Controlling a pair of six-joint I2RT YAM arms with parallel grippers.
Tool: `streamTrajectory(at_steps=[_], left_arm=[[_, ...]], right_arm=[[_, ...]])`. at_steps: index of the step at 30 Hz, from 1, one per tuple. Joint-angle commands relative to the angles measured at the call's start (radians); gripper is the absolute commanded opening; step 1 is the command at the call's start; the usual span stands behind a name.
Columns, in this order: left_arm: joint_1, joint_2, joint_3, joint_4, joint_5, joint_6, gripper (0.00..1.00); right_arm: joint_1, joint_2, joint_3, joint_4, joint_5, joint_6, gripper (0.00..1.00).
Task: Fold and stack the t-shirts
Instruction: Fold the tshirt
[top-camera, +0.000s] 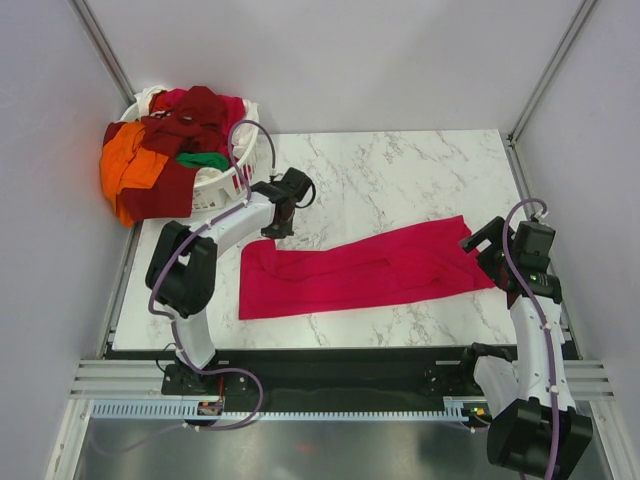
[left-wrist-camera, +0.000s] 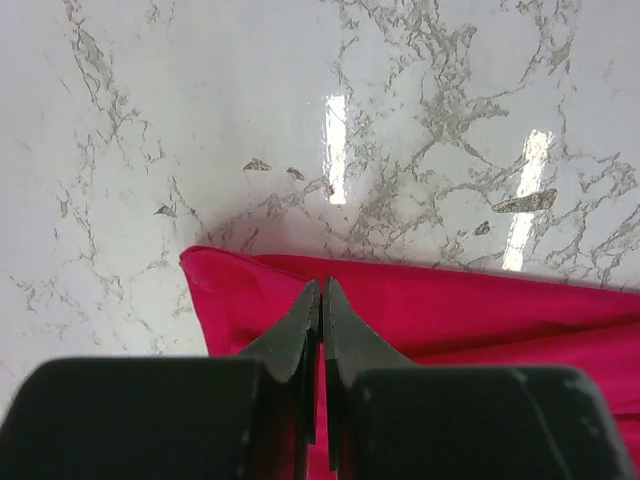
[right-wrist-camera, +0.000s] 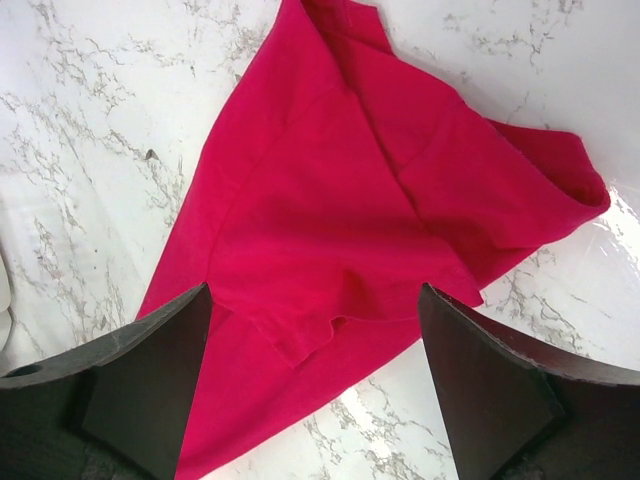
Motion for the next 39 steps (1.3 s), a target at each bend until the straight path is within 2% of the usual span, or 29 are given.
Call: streamTrajectory(at_steps=[1, 2, 12, 13, 14, 16, 17, 19, 20, 21, 25, 29, 32, 36, 39], left_arm=[[-0.003, -0.052, -0.01, 0.005, 0.006, 0.006, 0.05], [-0.003, -0.069, -0.019, -0.001, 0.015, 0.002, 0.02], [-0.003, -0.396, -0.23, -0.105, -0.006, -0.073, 0.04], [-0.003, -0.419, -0.25, -0.126, -0.003, -0.086, 0.09], [-0.003, -0.44, -0.272, -0.14, 0.005, -0.107, 0.22], [-0.003, -0.496, -0.329, -0.157, 0.07, -0.124, 0.38], [-0.003, -0.514, -0.347, -0.176, 0.092, -0.144, 0.57], [-0.003, -0.568, -0.385, -0.203, 0.123, -0.162, 0.66], [-0.003, -0.592, -0.398, -0.219, 0.121, -0.175, 0.75], [-0.003, -0.64, -0.396, -0.222, 0.109, -0.178, 0.78], [-0.002, -0.656, -0.344, -0.194, 0.04, -0.156, 0.77], [-0.003, -0.482, -0.245, -0.098, 0.081, -0.095, 0.7], [-0.002, -0.347, -0.206, -0.032, 0.115, -0.078, 0.67], [-0.002, -0.209, -0.208, 0.1, 0.225, -0.049, 0.67], [0.003, -0.103, -0.197, 0.123, 0.269, -0.037, 0.67]], right_arm=[[0.004, 0.015, 0.039, 0.047, -0.006, -0.021, 0.92], [0.003, 0.021, 0.039, 0.047, -0.004, -0.024, 0.92], [0.004, 0.011, 0.04, 0.047, -0.016, -0.024, 0.92], [0.004, 0.009, 0.039, 0.047, -0.018, -0.024, 0.93], [0.006, 0.006, 0.037, 0.047, -0.018, -0.023, 0.92], [0.006, 0.005, 0.036, 0.047, -0.016, -0.024, 0.93], [0.004, 0.005, 0.037, 0.047, -0.018, -0.023, 0.93], [0.007, 0.002, 0.043, 0.046, -0.022, -0.026, 0.93], [0.007, 0.0, 0.045, 0.044, -0.024, -0.026, 0.93], [0.007, -0.003, 0.046, 0.044, -0.027, -0.027, 0.93], [0.019, -0.018, 0.011, 0.099, -0.09, 0.005, 0.93], [0.067, 0.032, -0.004, 0.148, -0.147, 0.02, 0.93], [0.128, 0.089, 0.006, 0.148, -0.122, 0.008, 0.93], [0.229, 0.182, 0.0, 0.142, 0.003, -0.001, 0.94], [0.306, 0.268, 0.002, 0.135, 0.053, -0.001, 0.95]])
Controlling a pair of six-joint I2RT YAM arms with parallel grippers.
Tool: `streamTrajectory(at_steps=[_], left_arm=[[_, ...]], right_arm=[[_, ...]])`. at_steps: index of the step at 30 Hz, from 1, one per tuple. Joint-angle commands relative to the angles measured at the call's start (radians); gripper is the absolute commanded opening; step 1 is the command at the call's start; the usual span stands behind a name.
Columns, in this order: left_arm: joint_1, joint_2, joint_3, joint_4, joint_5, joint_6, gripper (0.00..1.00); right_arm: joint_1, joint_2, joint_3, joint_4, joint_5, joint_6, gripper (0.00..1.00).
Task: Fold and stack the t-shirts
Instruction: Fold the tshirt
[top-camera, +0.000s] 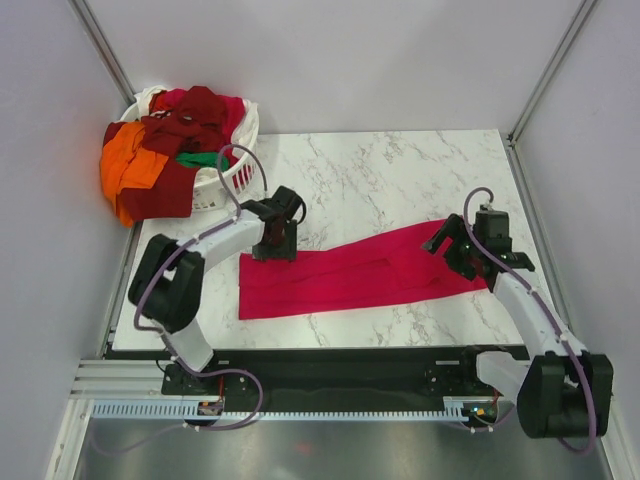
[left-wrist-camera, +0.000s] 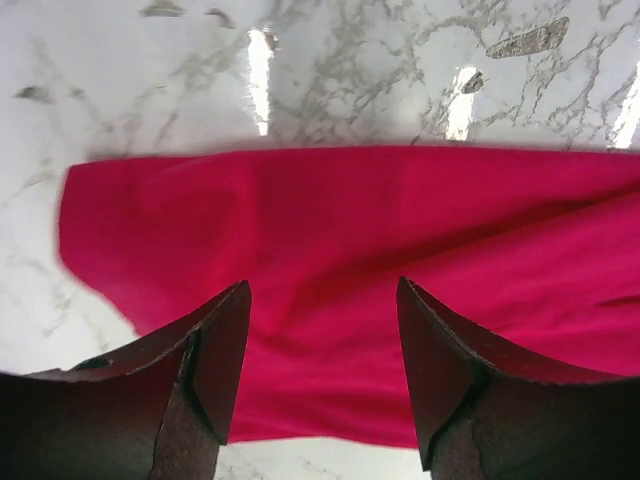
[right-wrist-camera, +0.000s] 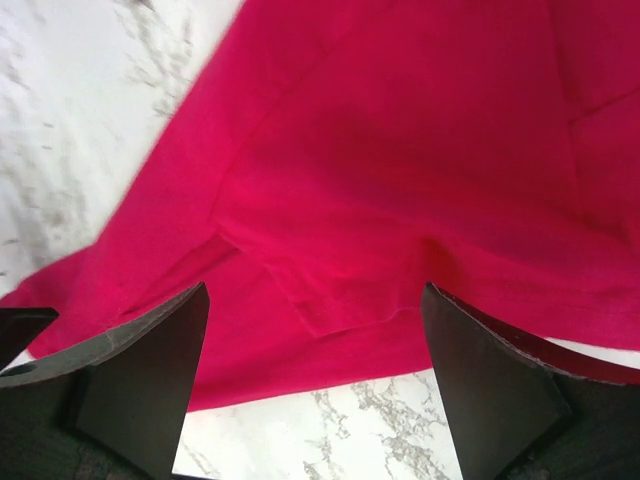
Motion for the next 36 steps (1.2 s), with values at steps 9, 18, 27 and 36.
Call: streamTrajectory(at_steps=[9, 18, 27, 36], left_arm=[[0.022, 0.154, -0.042, 0.1, 0.192, 0.06, 0.63], [0.009, 0.03, -0.196, 0.126, 0.275, 0.011, 0.51], [-0.122, -0.085, -0.279, 0.157, 0.373, -0.169, 0.51], [-0.297, -0.147, -0.176, 0.189, 0.425, -0.329, 0.68]], right_arm=[[0.275, 0.421, 0.114, 0.037, 0.354, 0.005, 0.98], [0.355, 0.848, 0.443, -0.002, 0.354, 0.008, 0.98], [0.355, 1.368, 1.406, -0.281, 0.331, -0.098, 0.98], [0.311, 1.404, 1.715, -0.282, 0.292, -0.247, 0.98]])
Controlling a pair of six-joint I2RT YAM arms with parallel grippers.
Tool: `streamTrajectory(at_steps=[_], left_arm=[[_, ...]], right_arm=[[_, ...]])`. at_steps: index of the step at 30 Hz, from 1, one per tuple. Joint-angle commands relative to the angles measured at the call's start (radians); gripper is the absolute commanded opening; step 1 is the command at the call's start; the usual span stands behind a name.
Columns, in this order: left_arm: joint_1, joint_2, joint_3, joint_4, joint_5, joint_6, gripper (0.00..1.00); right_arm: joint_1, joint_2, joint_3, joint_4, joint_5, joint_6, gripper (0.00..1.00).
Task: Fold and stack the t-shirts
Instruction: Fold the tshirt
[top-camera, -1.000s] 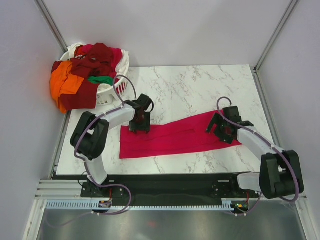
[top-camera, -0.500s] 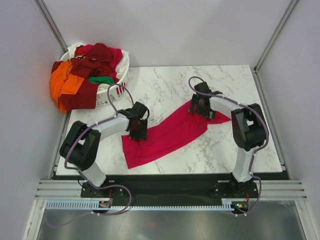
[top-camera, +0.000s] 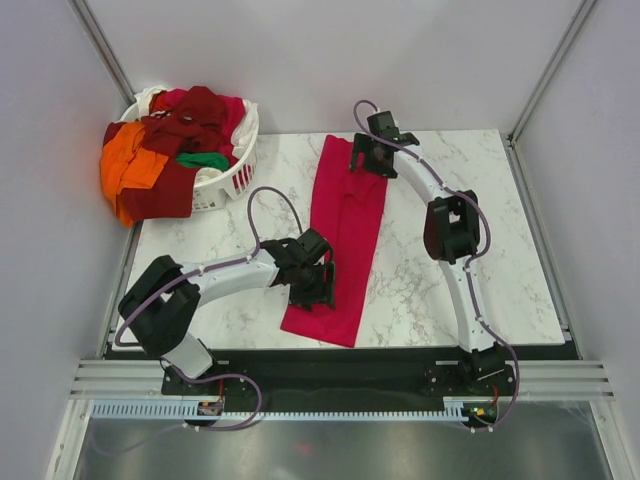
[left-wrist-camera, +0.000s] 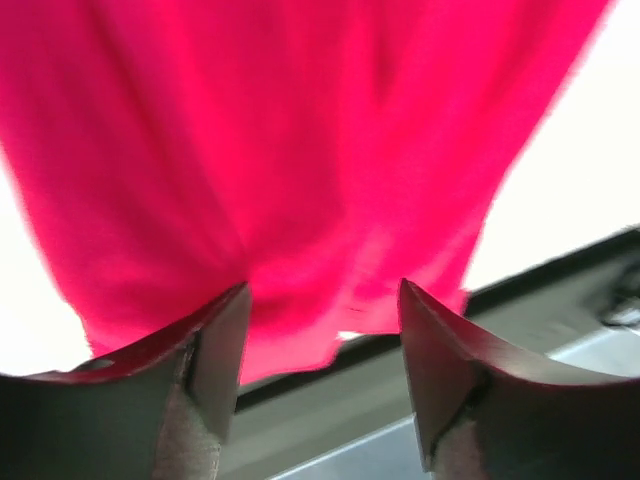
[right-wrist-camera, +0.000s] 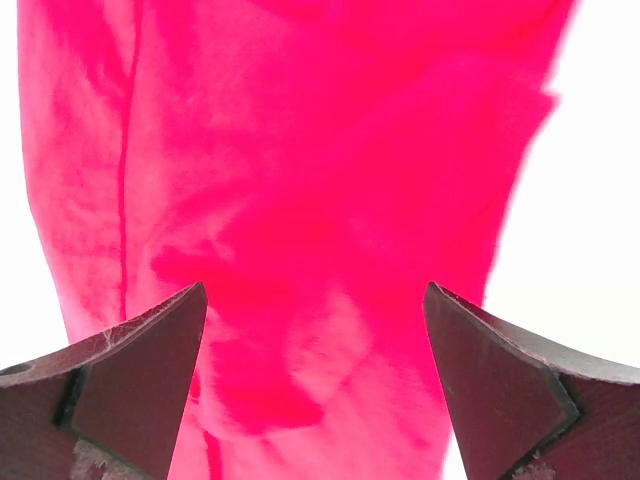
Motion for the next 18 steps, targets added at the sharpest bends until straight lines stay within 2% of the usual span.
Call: streamTrajectory(at_steps=[1, 5, 6, 7, 9, 12, 13, 15, 16, 18], left_arm=[[-0.008, -0.063, 0.073, 0.003, 0.058, -0.085, 0.71], [-0.022, -0.11, 0.121, 0.001, 0.084, -0.096, 0.76], [-0.025, -0.124, 0.132, 0.0, 0.085, -0.093, 0.95], [-0.025, -0.135, 0.158, -0.002, 0.087, -0.091, 1.0], [-0.025, -0.179, 0.211, -0.04, 0.066, -0.062, 1.0], [-0.02, -0.21, 0.271, -0.137, -0.094, 0.01, 1.0], [-0.004, -0.211, 0.29, -0.196, -0.14, 0.025, 1.0], [0.026, -0.24, 0.252, -0.217, -0.168, 0.057, 1.0], [0.052, -0.259, 0.227, -0.214, -0.163, 0.064, 1.0], [0.073, -0.314, 0.173, -0.211, -0.18, 0.081, 0.97]], right_arm=[[-0.059, -0.146, 0.001, -0.017, 0.072, -0.096, 0.98], [-0.099, -0.317, -0.106, -0.018, 0.143, -0.117, 0.98], [-0.111, -0.361, -0.134, -0.023, 0.16, -0.116, 0.98], [-0.112, -0.401, -0.167, -0.023, 0.16, -0.111, 0.98], [-0.113, -0.531, -0.302, -0.021, 0.104, -0.065, 0.98], [-0.092, -0.713, -0.605, 0.034, -0.051, 0.016, 0.98], [-0.079, -0.756, -0.786, 0.092, -0.144, 0.03, 0.98], [-0.028, -0.875, -0.972, 0.222, -0.228, 0.057, 0.98], [-0.004, -0.905, -1.138, 0.259, -0.302, 0.079, 0.98], [0.072, -0.982, -1.264, 0.293, -0.323, 0.094, 0.98]])
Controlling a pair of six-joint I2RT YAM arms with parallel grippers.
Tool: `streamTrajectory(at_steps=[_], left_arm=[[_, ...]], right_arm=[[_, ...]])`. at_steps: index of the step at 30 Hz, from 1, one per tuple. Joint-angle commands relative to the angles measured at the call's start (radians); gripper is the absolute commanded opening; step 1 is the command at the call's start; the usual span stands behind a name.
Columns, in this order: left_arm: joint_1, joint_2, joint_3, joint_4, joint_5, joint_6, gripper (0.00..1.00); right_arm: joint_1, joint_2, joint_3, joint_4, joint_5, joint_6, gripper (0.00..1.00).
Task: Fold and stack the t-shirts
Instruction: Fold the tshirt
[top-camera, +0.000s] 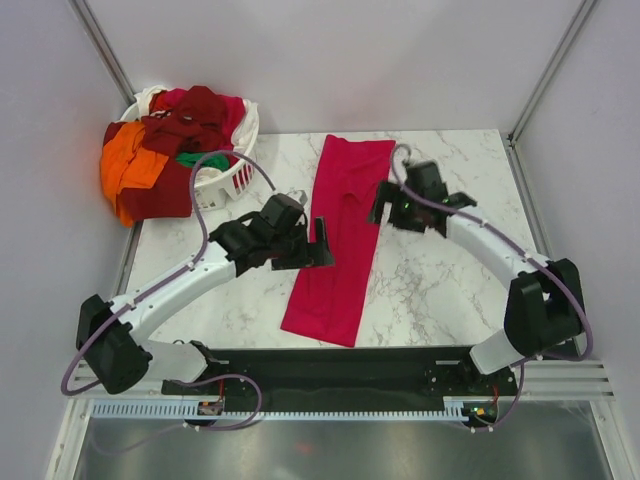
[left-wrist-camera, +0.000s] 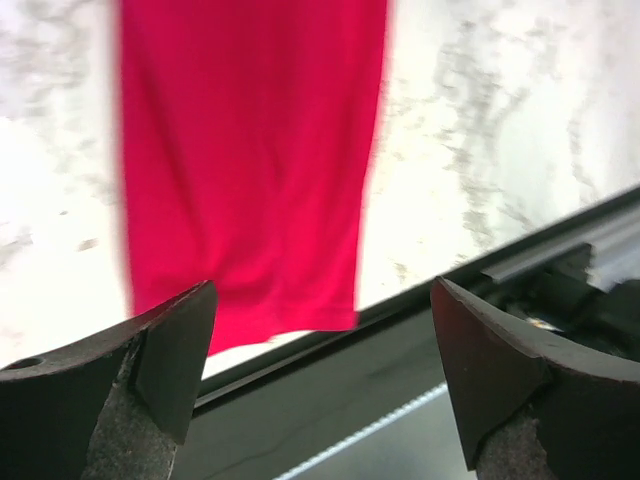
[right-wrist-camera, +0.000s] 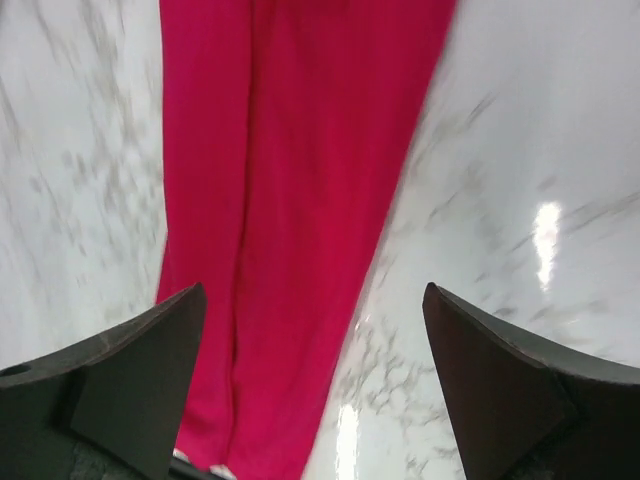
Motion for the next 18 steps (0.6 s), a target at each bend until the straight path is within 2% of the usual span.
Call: streamTrajectory(at_steps=[1, 4, 7, 8, 11, 18], left_arm=[[0.056, -0.081, -0.111, -0.082, -0.101, 0.073, 0.94], [0.081, -0.126, -0.202, -0.07, -0.118, 0.073, 0.87], [0.085, -0.135, -0.271, -0.053, -0.134, 0.061, 0.83], [0.085, -0.133, -0.286, -0.044, -0.138, 0.05, 0.77], [0.084, -0.136, -0.36, 0.027, -0.122, 0.041, 0.72], [0.084, -0.094, -0.464, 0.14, -0.069, 0.015, 0.66]], right_arm=[[0.122, -0.028, -0.303, 0.107, -0.182, 0.082, 0.98], [0.23, -0.147, -0.474, 0.159, -0.177, 0.149, 0.98], [0.31, -0.256, -0.586, 0.174, -0.168, 0.197, 0.96], [0.346, -0.31, -0.611, 0.179, -0.157, 0.232, 0.96], [0.411, -0.393, -0.697, 0.197, -0.148, 0.288, 0.94], [0.495, -0.405, -0.798, 0.294, -0.136, 0.371, 0.88]])
